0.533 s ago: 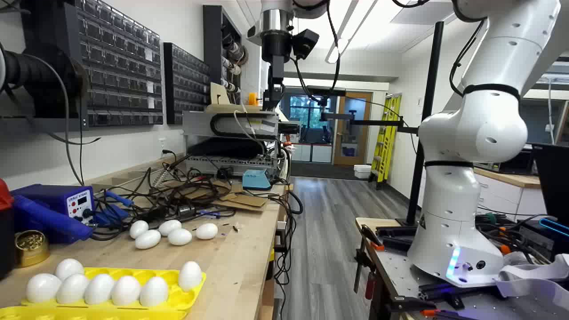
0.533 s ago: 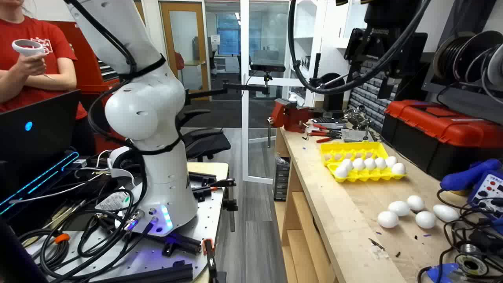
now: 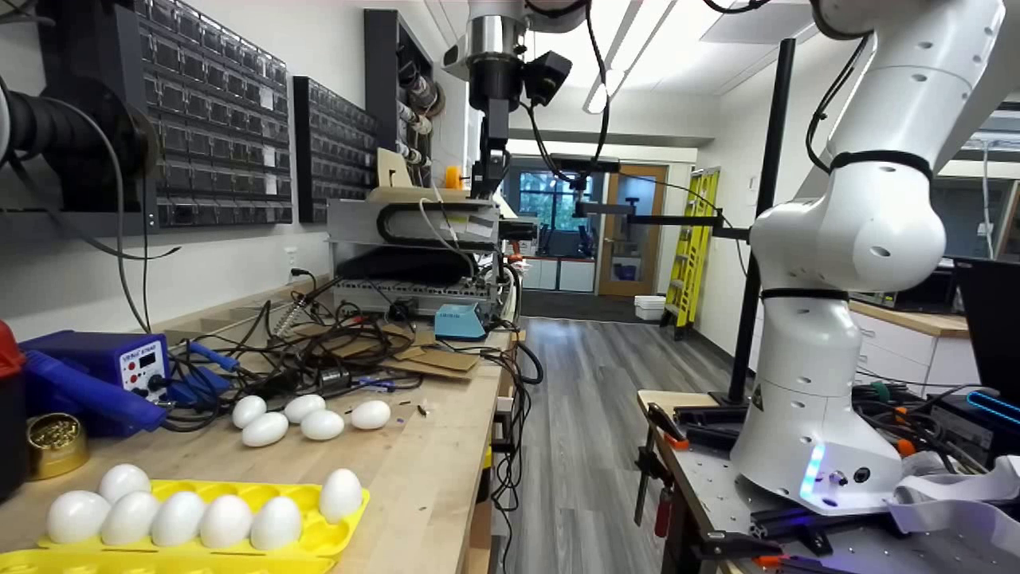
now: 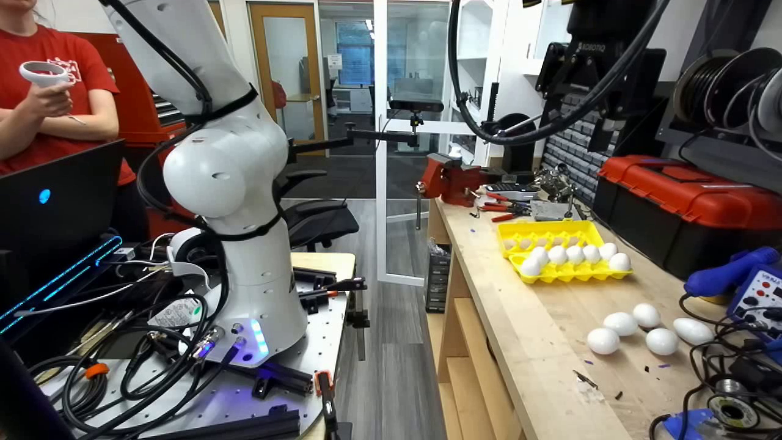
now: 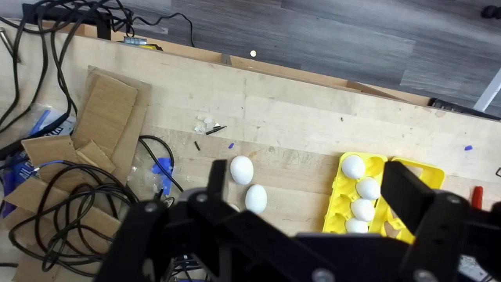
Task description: Take one egg from the tray and put it on the counter
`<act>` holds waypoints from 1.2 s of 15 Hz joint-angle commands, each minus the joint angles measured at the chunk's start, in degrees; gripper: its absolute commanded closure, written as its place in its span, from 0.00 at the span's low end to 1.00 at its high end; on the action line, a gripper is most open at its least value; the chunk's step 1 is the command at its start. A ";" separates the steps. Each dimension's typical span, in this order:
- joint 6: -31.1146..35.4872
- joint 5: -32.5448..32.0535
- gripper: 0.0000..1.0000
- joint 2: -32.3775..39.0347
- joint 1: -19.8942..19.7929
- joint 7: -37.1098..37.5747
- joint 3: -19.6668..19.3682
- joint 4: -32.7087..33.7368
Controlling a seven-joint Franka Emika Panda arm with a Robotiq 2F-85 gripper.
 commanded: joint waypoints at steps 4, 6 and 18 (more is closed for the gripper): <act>-0.12 0.45 0.00 0.15 -1.56 -0.38 1.34 0.11; -0.12 0.45 0.00 0.15 -1.56 -0.38 1.34 0.11; 2.31 -0.53 0.00 5.11 0.14 6.95 9.03 -0.01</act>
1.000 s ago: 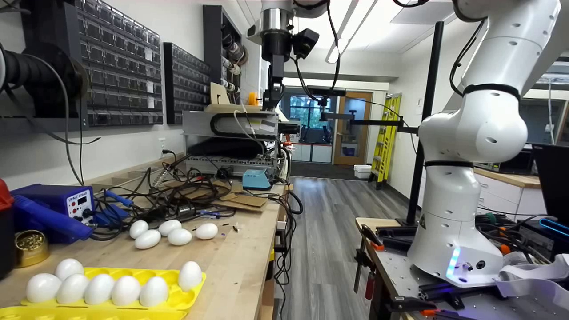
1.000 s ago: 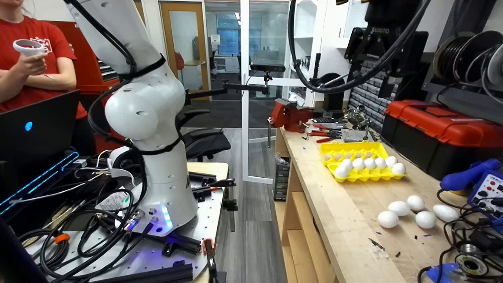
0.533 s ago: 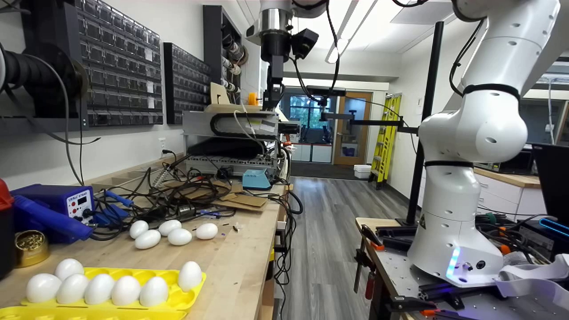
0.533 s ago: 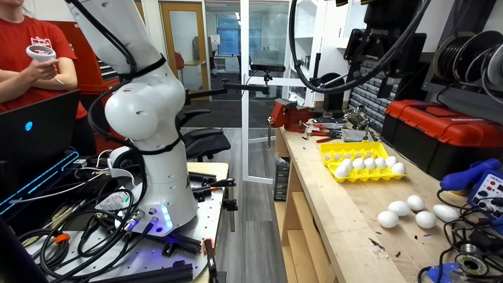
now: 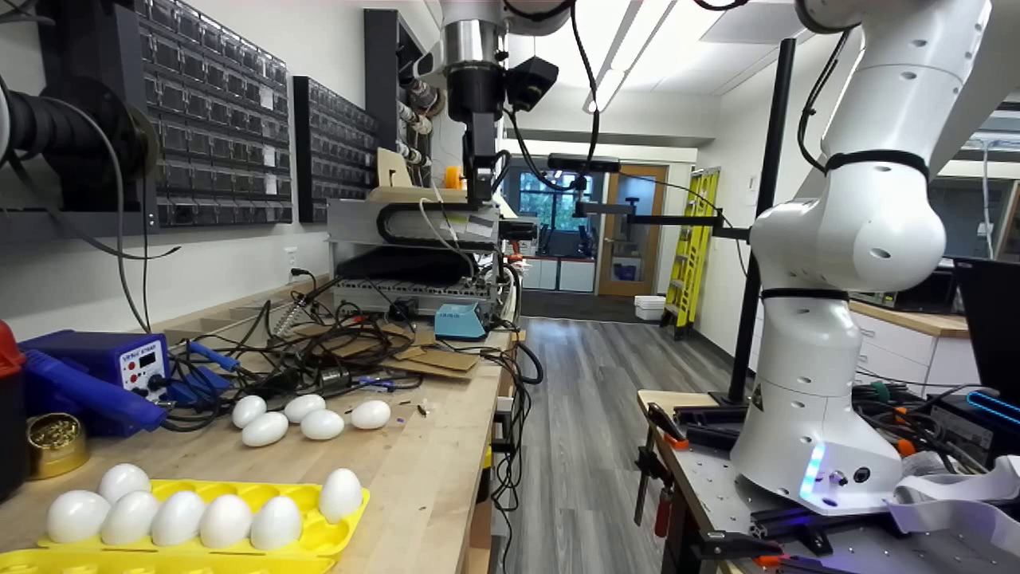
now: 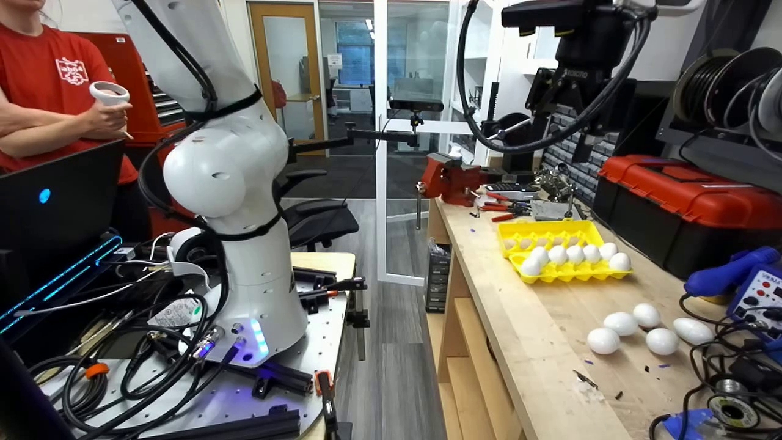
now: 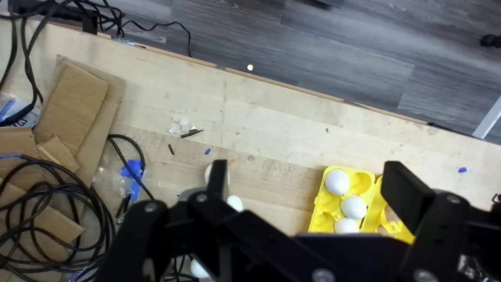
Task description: Take one egg from the tray and put it on the counter
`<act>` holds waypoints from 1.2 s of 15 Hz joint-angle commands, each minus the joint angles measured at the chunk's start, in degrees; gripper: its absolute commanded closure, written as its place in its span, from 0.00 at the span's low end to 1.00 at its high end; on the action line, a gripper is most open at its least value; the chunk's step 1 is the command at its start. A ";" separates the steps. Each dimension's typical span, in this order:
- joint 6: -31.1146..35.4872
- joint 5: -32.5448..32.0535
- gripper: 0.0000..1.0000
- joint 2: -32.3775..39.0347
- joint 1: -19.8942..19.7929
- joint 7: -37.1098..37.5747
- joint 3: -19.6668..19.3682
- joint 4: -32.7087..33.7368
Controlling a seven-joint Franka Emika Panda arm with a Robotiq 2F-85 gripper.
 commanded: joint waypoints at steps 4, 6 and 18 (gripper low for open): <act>4.85 -0.55 0.00 3.86 0.62 11.16 6.23 0.18; 6.94 -0.67 0.00 5.06 0.86 14.41 7.73 0.34; 14.03 -0.73 0.00 10.52 2.82 21.15 11.58 0.39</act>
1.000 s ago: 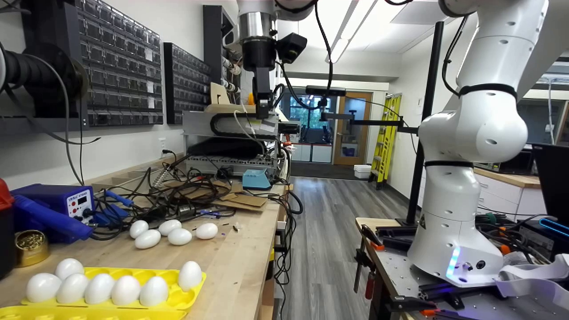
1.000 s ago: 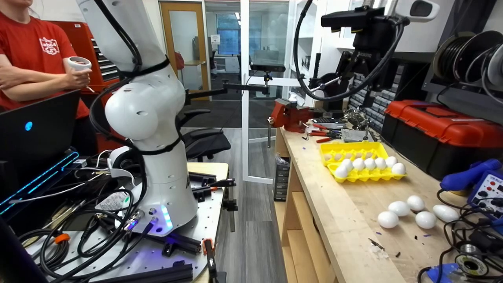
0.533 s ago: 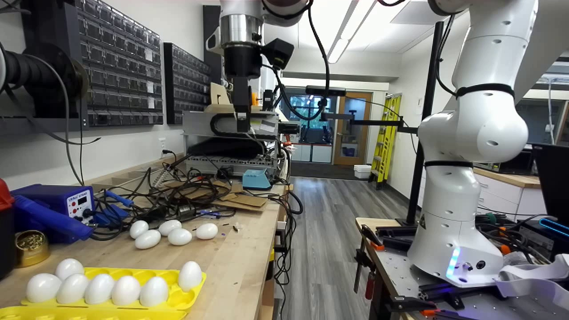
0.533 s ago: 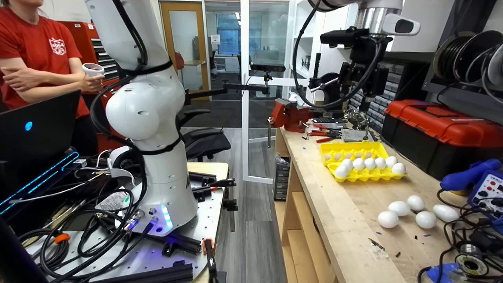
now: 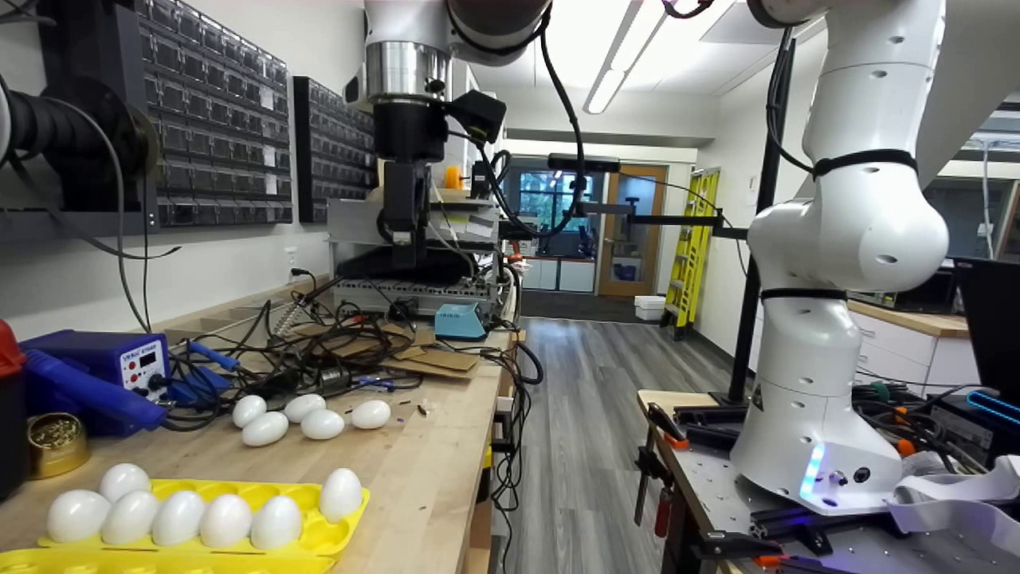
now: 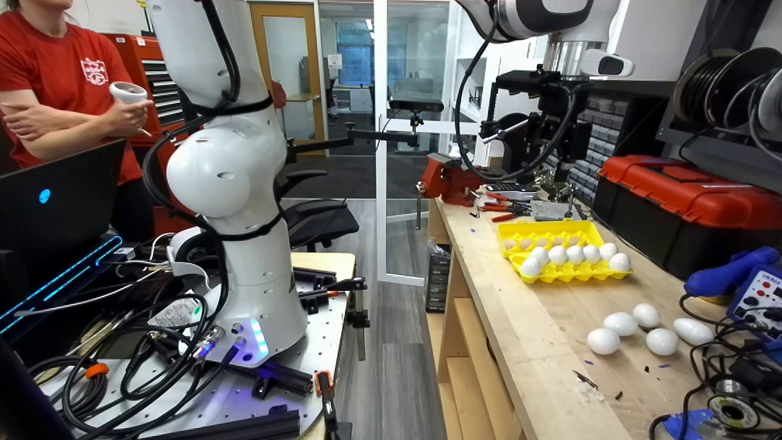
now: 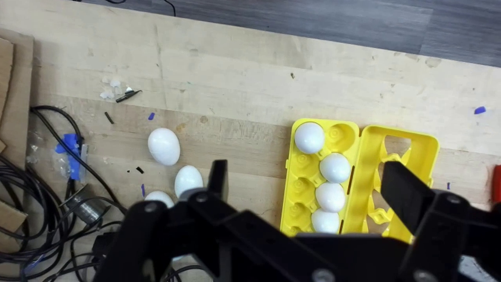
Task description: Take one egg from the tray and put it on the counter
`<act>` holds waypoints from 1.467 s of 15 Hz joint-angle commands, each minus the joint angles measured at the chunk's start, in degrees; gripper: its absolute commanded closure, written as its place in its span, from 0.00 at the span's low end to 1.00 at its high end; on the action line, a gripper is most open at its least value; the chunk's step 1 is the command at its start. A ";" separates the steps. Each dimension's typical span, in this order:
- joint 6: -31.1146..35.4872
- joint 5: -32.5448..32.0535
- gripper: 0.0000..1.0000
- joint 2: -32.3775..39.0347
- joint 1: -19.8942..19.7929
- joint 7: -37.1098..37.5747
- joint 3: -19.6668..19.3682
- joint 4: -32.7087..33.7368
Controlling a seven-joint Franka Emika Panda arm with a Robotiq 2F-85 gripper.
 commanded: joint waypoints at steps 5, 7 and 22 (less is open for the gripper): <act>-0.06 -0.04 0.00 0.06 0.44 0.04 -0.33 0.29; -0.06 -0.04 0.00 0.06 0.44 0.04 -0.33 0.29; 14.70 -3.20 0.00 15.43 4.64 9.23 1.33 2.21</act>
